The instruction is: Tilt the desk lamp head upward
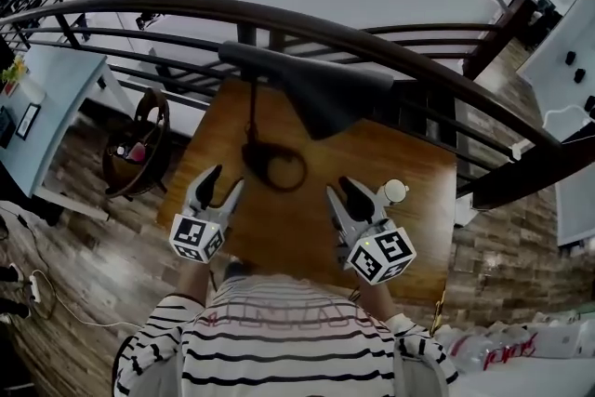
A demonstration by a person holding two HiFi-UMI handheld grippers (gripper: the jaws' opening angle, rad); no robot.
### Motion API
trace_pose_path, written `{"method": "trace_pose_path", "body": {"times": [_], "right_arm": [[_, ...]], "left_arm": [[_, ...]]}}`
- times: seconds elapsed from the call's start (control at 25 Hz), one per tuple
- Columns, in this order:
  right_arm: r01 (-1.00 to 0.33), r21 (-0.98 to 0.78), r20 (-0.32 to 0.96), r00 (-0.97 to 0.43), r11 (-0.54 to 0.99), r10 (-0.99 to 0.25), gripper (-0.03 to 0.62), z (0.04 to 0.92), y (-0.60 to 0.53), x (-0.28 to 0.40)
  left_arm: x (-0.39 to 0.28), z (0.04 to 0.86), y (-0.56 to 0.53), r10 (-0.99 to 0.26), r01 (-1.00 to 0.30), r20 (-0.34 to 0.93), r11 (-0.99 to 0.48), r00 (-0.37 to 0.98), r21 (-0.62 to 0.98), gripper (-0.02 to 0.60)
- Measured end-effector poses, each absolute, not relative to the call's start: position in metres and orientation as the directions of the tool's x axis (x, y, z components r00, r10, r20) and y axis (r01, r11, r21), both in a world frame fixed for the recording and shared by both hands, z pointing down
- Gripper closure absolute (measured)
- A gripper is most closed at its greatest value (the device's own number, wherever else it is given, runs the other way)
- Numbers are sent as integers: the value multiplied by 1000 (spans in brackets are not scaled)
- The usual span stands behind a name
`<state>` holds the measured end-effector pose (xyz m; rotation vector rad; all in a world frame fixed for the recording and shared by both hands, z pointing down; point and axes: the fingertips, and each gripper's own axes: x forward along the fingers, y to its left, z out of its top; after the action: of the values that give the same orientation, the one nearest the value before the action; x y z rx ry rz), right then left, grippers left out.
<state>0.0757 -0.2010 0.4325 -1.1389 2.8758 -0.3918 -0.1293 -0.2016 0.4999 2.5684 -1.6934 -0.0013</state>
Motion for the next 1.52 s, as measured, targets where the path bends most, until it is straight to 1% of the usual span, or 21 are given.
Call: {"method": "trace_pose_path", "body": {"times": [0.08, 0.28, 0.48, 0.64, 0.76, 1.04, 1.28, 1.52], "right_arm": [[-671, -232, 82, -735, 704, -673, 478, 439, -200, 77], [-663, -218, 107, -746, 716, -657, 533, 454, -196, 69], [-655, -247, 134, -753, 714, -644, 580, 469, -195, 64], [-643, -259, 146, -764, 721, -629, 592, 478, -193, 61], [-630, -268, 157, -775, 729, -612, 592, 483, -189, 55], [-615, -309, 175, -786, 725, -592, 594, 493, -183, 54], [-639, -275, 222, -769, 718, -599, 594, 501, -182, 53], [-639, -261, 229, -769, 724, -596, 594, 502, -182, 48]], "left_arm": [[-125, 504, -195, -919, -920, 49, -388, 390, 50, 354], [-123, 515, -180, -920, -924, 95, -380, 381, 30, 409], [-119, 519, -170, -917, -923, 108, -384, 385, 27, 469], [-112, 519, -166, -912, -919, 117, -395, 394, 20, 515], [-112, 518, -164, -909, -916, 113, -401, 400, 15, 575], [-99, 520, -164, -892, -900, 124, -435, 436, 30, 578], [-96, 528, -160, -881, -894, 155, -446, 447, 42, 578], [-97, 531, -156, -877, -891, 159, -450, 453, 57, 578]]}}
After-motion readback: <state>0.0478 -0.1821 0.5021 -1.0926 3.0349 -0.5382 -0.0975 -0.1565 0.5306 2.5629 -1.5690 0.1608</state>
